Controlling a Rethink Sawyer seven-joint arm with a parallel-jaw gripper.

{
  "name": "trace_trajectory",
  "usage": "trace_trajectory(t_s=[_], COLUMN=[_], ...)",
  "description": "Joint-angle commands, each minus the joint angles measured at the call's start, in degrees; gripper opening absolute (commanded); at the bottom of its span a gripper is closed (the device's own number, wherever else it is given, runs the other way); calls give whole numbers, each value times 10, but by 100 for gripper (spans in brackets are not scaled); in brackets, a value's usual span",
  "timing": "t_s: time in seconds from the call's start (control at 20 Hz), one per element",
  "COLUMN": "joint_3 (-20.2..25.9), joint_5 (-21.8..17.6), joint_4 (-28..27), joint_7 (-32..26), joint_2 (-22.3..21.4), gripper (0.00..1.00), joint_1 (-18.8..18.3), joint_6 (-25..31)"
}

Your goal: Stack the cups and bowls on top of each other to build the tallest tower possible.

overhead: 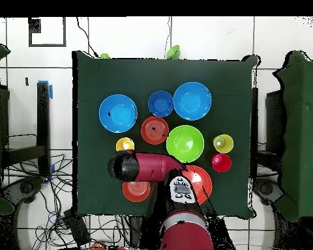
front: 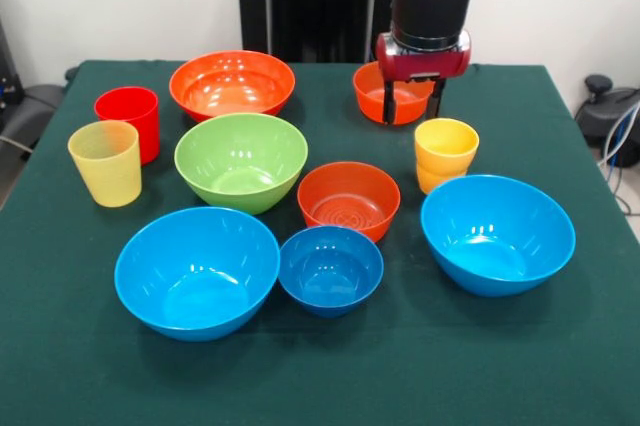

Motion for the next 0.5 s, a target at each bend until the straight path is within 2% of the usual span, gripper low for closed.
trace_trajectory(t_s=[0.05,0.5], joint_3=[53,44], joint_5=[-22,-24], joint_4=[-13,-14], joint_7=[64,59], joint_2=[45,29], gripper=[100,100], joint_1=[7,13], joint_6=[-47,-41])
